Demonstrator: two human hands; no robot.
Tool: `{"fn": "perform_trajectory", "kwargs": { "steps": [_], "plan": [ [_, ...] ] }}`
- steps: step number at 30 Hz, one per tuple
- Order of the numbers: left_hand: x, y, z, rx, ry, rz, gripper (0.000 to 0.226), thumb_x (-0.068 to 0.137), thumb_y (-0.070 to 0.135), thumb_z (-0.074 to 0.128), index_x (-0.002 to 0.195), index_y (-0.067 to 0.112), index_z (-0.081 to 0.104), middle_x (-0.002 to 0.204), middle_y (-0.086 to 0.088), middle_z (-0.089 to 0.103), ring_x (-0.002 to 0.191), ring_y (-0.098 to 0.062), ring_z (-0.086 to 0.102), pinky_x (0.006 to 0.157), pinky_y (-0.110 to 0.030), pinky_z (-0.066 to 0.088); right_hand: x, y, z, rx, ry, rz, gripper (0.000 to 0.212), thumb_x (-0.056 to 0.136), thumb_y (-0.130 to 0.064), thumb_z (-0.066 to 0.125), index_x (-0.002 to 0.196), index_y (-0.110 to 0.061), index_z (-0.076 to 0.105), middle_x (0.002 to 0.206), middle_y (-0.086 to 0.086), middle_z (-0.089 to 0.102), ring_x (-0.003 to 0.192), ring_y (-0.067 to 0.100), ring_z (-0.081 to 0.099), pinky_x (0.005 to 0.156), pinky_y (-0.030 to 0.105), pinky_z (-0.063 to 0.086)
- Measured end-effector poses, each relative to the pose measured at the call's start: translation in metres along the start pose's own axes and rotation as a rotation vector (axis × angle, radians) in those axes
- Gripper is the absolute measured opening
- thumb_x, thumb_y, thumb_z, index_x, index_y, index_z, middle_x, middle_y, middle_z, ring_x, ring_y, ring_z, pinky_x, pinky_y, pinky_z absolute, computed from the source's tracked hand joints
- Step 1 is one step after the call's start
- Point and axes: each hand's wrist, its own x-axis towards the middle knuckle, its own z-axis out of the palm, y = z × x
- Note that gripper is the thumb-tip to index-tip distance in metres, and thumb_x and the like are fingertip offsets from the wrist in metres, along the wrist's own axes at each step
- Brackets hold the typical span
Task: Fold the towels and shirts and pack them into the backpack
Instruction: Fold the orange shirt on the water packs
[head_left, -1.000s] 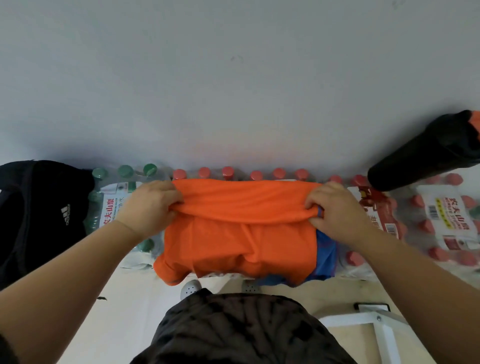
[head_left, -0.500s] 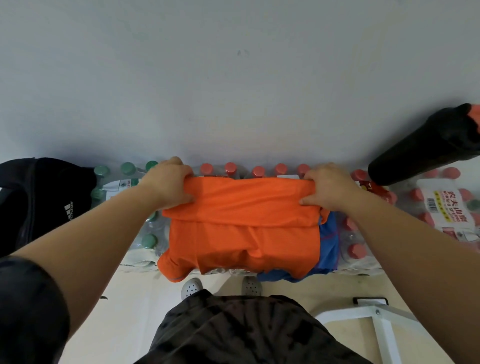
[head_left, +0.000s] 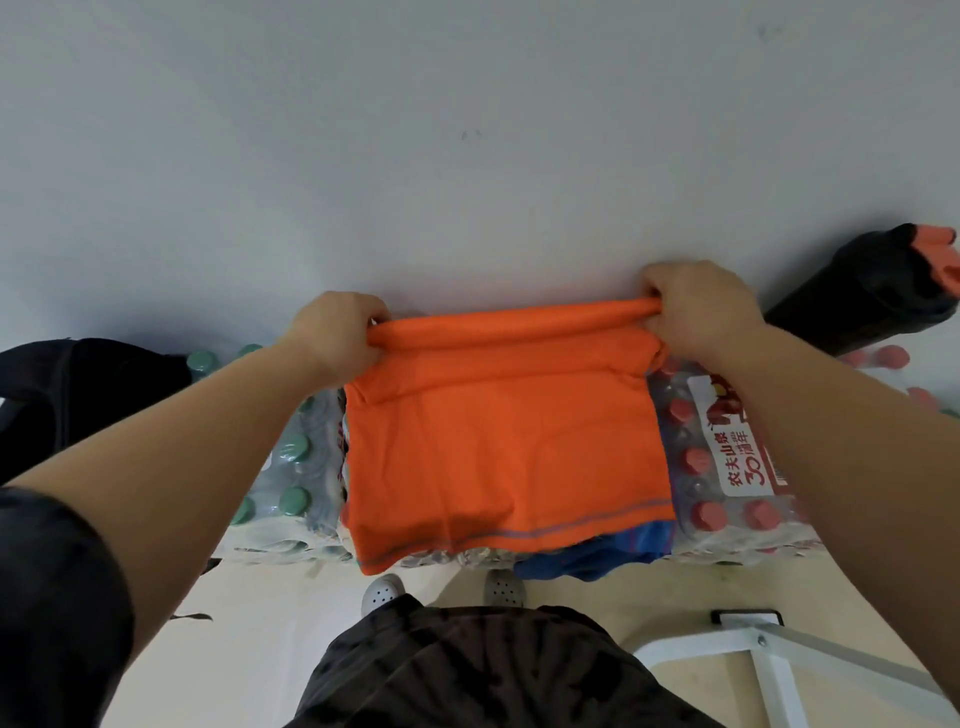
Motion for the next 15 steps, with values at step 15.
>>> {"fn": "perform_trajectory", "kwargs": {
  "steps": [15],
  "plan": [
    [-0.088, -0.011, 0.036, 0.122, 0.019, 0.313, 0.020, 0.061, 0.029, 0.060, 0.078, 0.019, 0.065, 0.078, 0.001, 0.061, 0.074, -0.030, 0.063, 0.059, -0.036, 0.051, -0.076, 0.015, 0.044, 0.096, -0.111, -0.241, 0.028, 0.061, -0.012, 0.077, 0.084, -0.022, 0.063, 0.087, 0.001, 0.063, 0.086, 0.031, 0.060, 0.079, 0.040, 0.049]
  ]
}}
